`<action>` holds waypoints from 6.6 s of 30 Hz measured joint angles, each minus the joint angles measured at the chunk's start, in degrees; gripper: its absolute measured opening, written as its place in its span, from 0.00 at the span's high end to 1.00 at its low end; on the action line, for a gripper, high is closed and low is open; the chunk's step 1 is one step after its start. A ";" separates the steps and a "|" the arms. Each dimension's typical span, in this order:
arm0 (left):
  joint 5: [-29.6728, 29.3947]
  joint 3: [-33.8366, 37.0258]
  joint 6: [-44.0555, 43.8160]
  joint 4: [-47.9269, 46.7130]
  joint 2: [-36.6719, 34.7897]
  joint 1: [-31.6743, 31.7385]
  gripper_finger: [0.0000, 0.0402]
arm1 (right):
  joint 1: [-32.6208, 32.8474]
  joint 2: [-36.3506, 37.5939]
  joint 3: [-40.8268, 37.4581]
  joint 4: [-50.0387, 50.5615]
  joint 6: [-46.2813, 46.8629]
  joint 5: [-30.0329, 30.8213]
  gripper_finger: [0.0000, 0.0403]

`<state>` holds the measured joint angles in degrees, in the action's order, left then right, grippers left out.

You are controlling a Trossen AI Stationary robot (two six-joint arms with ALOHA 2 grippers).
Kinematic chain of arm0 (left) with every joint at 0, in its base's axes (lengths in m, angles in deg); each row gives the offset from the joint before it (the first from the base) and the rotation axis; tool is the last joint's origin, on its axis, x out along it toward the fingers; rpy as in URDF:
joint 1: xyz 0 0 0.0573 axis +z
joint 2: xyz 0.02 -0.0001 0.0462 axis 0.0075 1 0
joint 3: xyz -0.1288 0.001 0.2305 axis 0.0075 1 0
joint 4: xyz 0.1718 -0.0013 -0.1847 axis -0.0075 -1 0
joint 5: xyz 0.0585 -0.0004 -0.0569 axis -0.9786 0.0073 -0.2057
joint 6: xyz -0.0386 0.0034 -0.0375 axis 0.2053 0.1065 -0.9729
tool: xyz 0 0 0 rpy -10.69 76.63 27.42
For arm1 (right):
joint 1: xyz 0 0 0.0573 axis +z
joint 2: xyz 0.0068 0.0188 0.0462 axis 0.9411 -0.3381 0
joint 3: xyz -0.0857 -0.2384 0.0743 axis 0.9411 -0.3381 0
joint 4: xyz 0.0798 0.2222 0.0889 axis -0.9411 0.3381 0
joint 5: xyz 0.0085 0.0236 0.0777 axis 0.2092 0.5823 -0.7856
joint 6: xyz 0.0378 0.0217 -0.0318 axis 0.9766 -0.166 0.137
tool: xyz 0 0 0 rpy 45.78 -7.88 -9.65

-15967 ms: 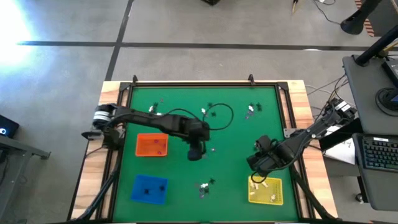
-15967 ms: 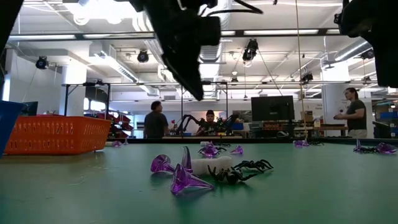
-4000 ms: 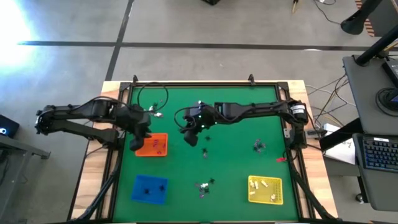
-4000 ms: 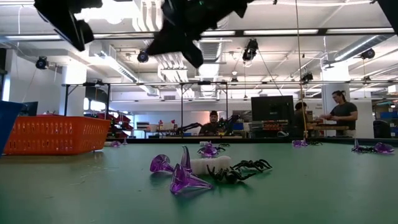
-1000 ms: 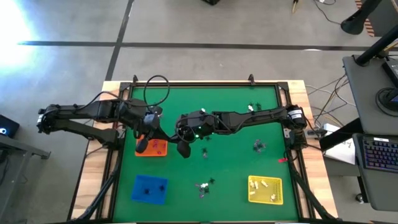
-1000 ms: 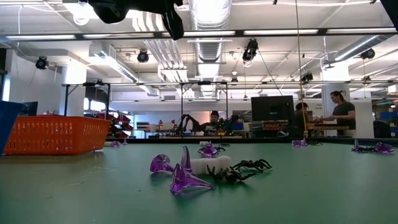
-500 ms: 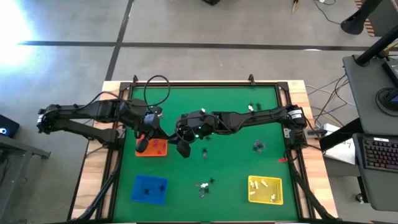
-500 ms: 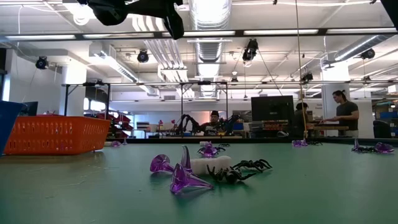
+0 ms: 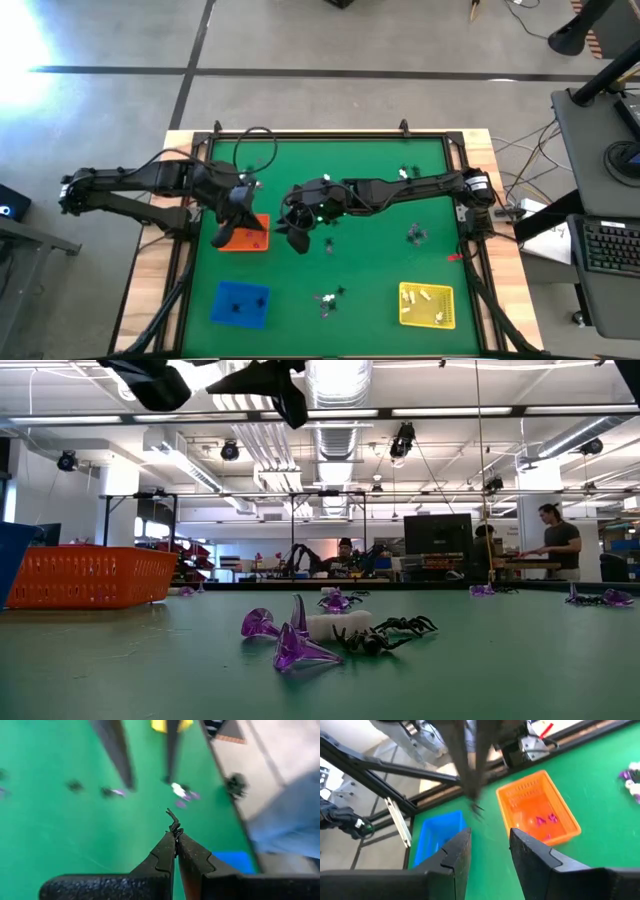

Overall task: Sort Halloween decoration
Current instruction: Put the black spider toy into the blue bin, then put the violet witch hat toy into the orange bin

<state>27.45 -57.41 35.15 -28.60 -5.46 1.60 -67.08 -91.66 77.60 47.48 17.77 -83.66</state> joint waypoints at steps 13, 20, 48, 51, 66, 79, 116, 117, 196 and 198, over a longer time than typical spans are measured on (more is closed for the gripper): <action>5.73 5.17 -10.74 -6.59 -0.24 -9.02 1.00 | -0.02 0.04 0.00 4.95 3.61 0.01 0.70; 4.86 13.56 -20.15 0.02 -1.10 -17.17 1.00 | 0.37 0.08 0.07 6.77 7.49 0.00 0.70; 1.10 33.36 -41.35 25.93 -0.20 -32.00 1.00 | 1.77 0.13 0.27 7.61 13.92 0.04 0.69; 1.20 33.96 -41.82 25.97 0.63 -32.00 1.00 | 1.77 0.15 0.27 7.60 14.06 0.43 0.69; 1.39 30.88 -43.14 26.89 4.09 -32.00 0.88 | 1.86 0.15 0.27 7.61 14.58 0.48 0.68; -7.62 21.62 -34.10 9.25 3.12 -32.13 0.77 | 1.84 1.22 0.27 10.70 12.96 0.55 0.68; -67.06 6.15 -30.50 -25.50 -6.49 -3.60 0.77 | -4.33 2.36 0.27 40.57 2.86 5.19 0.68; -68.35 6.15 -31.27 -25.45 -5.97 -3.19 0.77 | -4.33 2.36 0.24 41.37 2.52 6.10 0.68; -7.18 9.21 36.49 9.04 34.49 45.31 0.82 | -8.20 1.92 0.11 44.99 -9.99 8.02 0.68; -7.18 9.21 36.51 9.02 34.49 45.31 0.82 | -8.20 1.92 0.11 44.95 -9.97 8.02 0.68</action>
<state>20.27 -48.20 71.66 -19.58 29.03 46.91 -75.28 -89.74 77.71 92.44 7.80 -75.64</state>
